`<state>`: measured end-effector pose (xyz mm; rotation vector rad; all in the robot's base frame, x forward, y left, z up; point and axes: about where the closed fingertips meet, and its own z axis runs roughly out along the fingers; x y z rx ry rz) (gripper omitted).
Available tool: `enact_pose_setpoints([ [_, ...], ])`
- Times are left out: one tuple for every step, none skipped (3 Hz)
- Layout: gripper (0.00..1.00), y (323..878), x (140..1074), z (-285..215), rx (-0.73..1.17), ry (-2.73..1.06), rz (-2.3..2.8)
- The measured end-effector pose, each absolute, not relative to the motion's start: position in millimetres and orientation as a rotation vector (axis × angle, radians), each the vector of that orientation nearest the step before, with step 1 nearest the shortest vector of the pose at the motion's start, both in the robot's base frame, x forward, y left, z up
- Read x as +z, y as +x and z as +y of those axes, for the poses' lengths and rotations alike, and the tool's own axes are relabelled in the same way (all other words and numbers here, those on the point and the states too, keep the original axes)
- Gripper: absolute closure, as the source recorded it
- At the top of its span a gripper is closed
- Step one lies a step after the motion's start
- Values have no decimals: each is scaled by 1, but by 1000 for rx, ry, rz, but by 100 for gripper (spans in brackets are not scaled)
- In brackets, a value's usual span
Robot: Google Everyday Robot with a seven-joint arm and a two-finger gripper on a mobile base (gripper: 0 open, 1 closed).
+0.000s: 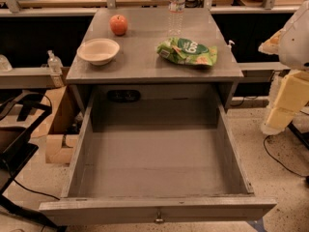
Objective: Close top drawer
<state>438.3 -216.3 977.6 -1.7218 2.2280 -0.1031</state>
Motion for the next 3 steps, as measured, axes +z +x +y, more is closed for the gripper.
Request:
enact_pose_setpoints([
  [0, 435, 975, -217, -101, -1708, 2229],
  [0, 414, 954, -224, -60, -1676, 2237],
  [26, 364, 899, -234, 42, -1598, 2202],
])
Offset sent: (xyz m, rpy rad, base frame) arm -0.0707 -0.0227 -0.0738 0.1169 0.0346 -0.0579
